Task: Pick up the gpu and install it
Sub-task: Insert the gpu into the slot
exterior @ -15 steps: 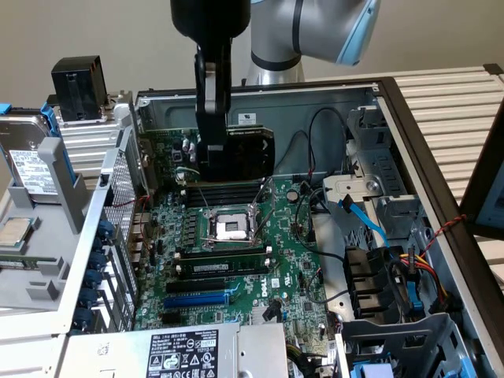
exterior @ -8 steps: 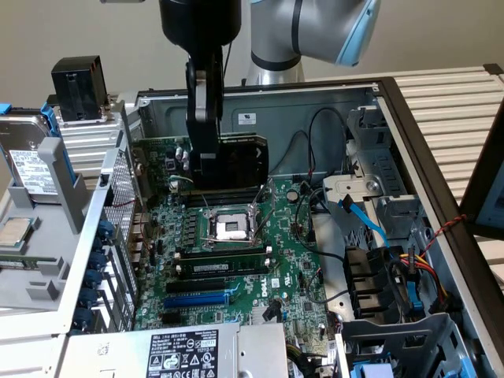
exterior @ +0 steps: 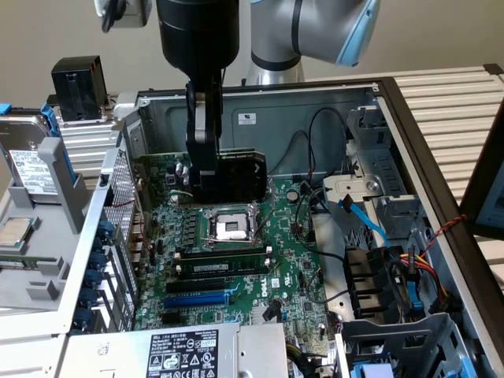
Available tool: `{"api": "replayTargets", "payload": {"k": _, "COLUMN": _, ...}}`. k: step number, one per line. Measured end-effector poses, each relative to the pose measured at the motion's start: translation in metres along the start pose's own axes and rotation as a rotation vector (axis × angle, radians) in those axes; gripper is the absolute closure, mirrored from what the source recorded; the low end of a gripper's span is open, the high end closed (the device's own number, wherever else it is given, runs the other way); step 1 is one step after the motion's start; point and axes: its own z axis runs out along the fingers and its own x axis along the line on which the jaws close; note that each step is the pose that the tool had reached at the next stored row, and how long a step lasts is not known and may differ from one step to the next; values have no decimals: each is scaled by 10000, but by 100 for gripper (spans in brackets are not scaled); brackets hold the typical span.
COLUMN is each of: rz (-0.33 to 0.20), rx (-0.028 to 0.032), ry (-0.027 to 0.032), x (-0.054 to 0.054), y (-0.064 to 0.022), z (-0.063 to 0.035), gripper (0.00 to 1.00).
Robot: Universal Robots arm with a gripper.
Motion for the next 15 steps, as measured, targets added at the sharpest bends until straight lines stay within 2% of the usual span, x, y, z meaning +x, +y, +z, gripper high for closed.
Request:
{"api": "replayTargets", "payload": {"k": 5, "rz": -1, "rx": 0, "ry": -2, "x": 114, "y": -1, "z": 89, "gripper": 72}}
{"api": "replayTargets", "payload": {"k": 12, "rz": 0, "rx": 0, "ry": 5, "x": 123, "y": 44, "z": 216, "gripper": 72}}
{"api": "replayTargets", "payload": {"k": 15, "rz": 0, "rx": 0, "ry": 9, "x": 83, "y": 51, "z": 272, "gripper": 72}}
